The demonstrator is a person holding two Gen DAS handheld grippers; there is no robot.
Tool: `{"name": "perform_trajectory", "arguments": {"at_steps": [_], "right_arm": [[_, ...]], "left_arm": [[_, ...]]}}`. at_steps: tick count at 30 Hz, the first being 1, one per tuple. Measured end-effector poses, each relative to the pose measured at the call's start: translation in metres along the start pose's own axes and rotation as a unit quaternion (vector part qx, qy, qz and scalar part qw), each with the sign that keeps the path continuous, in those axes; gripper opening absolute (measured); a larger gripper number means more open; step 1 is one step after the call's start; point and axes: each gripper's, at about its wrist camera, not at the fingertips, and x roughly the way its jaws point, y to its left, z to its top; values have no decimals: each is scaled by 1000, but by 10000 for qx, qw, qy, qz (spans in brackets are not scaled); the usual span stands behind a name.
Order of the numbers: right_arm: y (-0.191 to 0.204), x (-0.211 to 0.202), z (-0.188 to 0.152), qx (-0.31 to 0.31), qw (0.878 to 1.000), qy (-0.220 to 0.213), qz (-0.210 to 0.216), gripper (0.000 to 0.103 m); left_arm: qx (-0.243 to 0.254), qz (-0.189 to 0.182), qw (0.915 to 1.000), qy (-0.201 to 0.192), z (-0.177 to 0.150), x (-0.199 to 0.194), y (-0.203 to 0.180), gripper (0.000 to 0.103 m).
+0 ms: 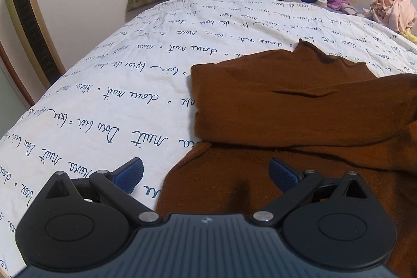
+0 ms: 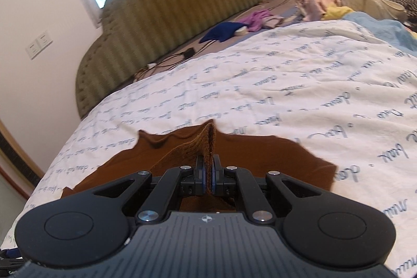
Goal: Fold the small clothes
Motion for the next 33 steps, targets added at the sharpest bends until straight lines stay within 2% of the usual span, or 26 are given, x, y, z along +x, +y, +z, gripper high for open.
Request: {"name": "perform_trajectory", "arguments": {"at_steps": [14, 17, 19, 22, 25, 26, 28, 29, 30, 33], "right_arm": [[-43, 7, -15, 222, 9978, 88, -616, 10], [-49, 13, -18, 258, 9968, 242, -723, 11], [-51, 13, -21, 303, 9958, 261, -827, 15], [-47, 0, -23, 218, 9926, -43, -1195, 20], [-37, -12, -27, 17, 9935, -240, -1109, 22], [-32, -13, -27, -110, 9947, -223, -995, 22], [-21, -10, -34, -393, 9962, -28, -774, 32], [-17, -5, -37, -487, 9960, 161, -732, 43], [-15, 1, -40, -526, 9951, 345, -765, 46], [-17, 4, -47, -463, 9928, 401, -1029, 46]], "left_arm": [[68, -36, 9999, 96, -6, 5, -5, 103], [78, -54, 9999, 115, -7, 5, -5, 103], [73, -68, 9999, 123, -9, 5, -4, 103], [74, -67, 9999, 132, -10, 5, -5, 103], [63, -85, 9998, 142, -10, 5, -5, 103], [59, -92, 9998, 150, -10, 6, -6, 103], [47, -111, 9998, 168, -12, 6, -7, 103], [47, -116, 9998, 182, -12, 6, -7, 103], [53, -124, 9997, 197, -13, 6, -8, 103], [84, -148, 9997, 173, -15, 2, -7, 103]]}}
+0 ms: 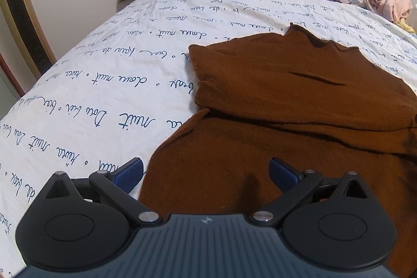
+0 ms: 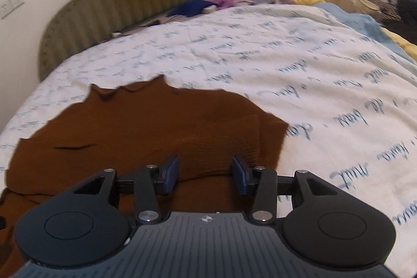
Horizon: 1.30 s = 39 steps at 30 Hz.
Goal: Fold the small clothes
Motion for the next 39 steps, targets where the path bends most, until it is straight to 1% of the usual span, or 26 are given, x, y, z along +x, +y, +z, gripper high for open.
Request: {"name": "perform_trajectory", "arguments": {"at_steps": [2, 4, 6, 7, 13, 16, 20, 23, 28, 29, 32, 33, 36, 39], "right_arm": [[1, -11, -3, 81, 9999, -108, 81, 50], [5, -24, -8, 50, 9995, -247, 199, 56], [8, -35, -14, -19, 9989, -358, 310, 66], [10, -41, -18, -46, 9985, -393, 371, 67], [12, -64, -42, 38, 9964, -395, 744, 68], [13, -75, -61, 50, 9961, -385, 797, 70], [12, -91, -91, 295, 9944, -322, 959, 71], [21, -105, -113, 225, 9931, -338, 1100, 71], [49, -123, -134, -146, 9871, -492, 1517, 71], [54, -126, -135, -270, 9872, -547, 1476, 71], [62, -135, -132, -804, 9912, -635, 838, 70], [59, -140, -129, -902, 9911, -677, 709, 70], [43, -156, -122, -1014, 9914, -675, 477, 70], [29, -160, -124, -1136, 9918, -529, 264, 70]], "left_arm": [[18, 18, 10000, -15, 0, -1, 1, 103], [-25, -2, 10000, 1, 0, -2, 2, 103], [-79, -45, 10000, 21, -2, -2, 3, 103], [-87, -52, 9999, 33, -2, -2, 4, 103], [-46, -78, 9999, 64, -8, -4, 2, 103], [-67, -105, 9999, 59, -11, -8, 3, 103], [-91, -154, 9998, 53, -14, -13, 2, 103], [-90, -191, 9998, 52, -16, -15, 0, 103], [-54, -210, 9998, 38, -20, -21, -4, 103], [-48, -217, 9997, 32, -21, -23, -4, 103], [-15, -211, 9998, 5, -23, -27, -4, 103], [-3, -207, 9998, -16, -24, -30, -3, 103], [-37, -202, 9998, -35, -24, -32, 0, 103], [-76, -249, 9997, -22, -26, -33, 1, 103]]}}
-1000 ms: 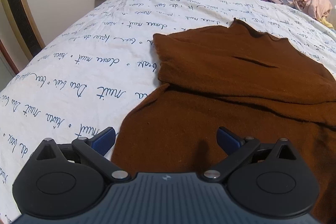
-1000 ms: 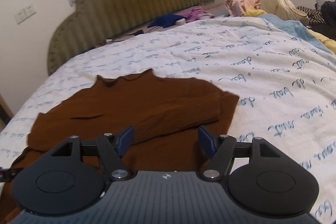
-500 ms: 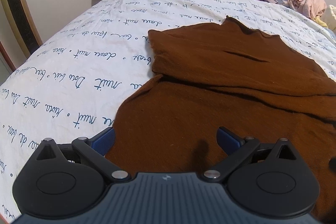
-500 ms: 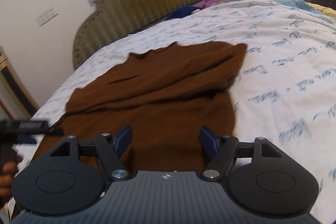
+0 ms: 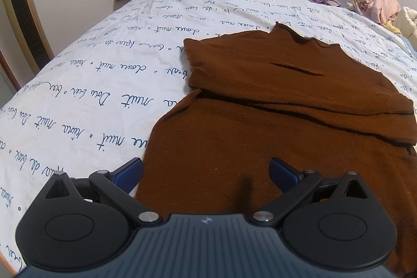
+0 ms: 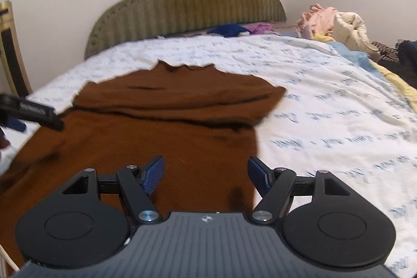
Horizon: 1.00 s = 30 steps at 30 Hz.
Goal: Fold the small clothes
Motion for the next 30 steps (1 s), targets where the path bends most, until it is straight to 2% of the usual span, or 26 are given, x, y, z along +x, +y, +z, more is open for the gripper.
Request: {"name": "perform_trajectory", "arguments": {"at_steps": [4, 7, 9, 12, 14, 18, 20, 23, 24, 27, 30], "right_arm": [[-4, 15, -12, 52, 9993, 359, -46, 70], [6, 21, -14, -136, 9987, 482, 27, 72], [14, 19, -11, -402, 9984, 396, 49, 78], [24, 13, -2, -607, 9980, 142, -58, 78], [27, 11, 8, -603, 9982, -24, 43, 78], [34, 20, 21, -566, 9982, 0, 192, 79], [34, 26, 21, -391, 9988, 117, 285, 83], [33, 41, 14, -153, 9969, 621, 465, 85], [33, 44, 10, -179, 9960, 760, 432, 85], [34, 46, 0, -379, 9950, 928, -9, 89], [31, 40, -2, -401, 9948, 926, -154, 91]], "left_arm": [[113, 2, 9999, 13, -5, -1, -4, 103], [201, 14, 9998, 12, -10, -2, -6, 103], [250, -4, 9997, 26, -13, -3, -7, 103], [291, -22, 9996, 62, -18, -2, -9, 103], [345, -36, 9994, 83, -21, -1, -11, 103], [408, -29, 9991, 79, -27, -4, -11, 103], [413, -43, 9991, 104, -30, -4, -10, 103], [476, -21, 9988, 133, -35, -4, -9, 103], [484, -11, 9987, 144, -37, -4, -8, 103], [454, -33, 9988, 172, -40, -3, -6, 103], [422, -43, 9989, 186, -42, -3, -4, 103]]}}
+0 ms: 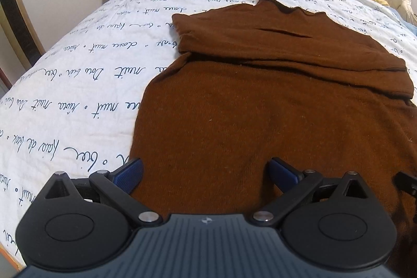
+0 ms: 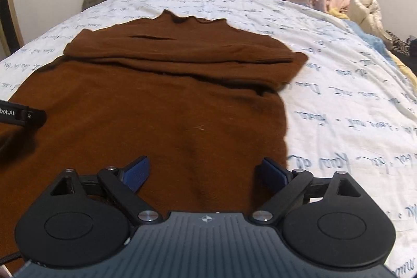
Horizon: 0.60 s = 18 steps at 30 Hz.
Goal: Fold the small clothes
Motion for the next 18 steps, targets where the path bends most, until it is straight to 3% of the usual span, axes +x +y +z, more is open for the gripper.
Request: {"name": "perform_trajectory", "arguments": {"at_steps": [4, 9, 18], "right_arm": [[-3, -8, -4, 69, 9999, -53, -117, 91], [-6, -16, -5, 172, 9993, -286, 170, 91], [-4, 0, -8, 286, 9995, -102, 70, 96]], "left_arm": [[21, -10, 10000, 30, -6, 0, -1, 103], [64, 31, 10000, 44, -12, 1, -3, 103], [52, 63, 10000, 18, -16, 3, -4, 103]]}}
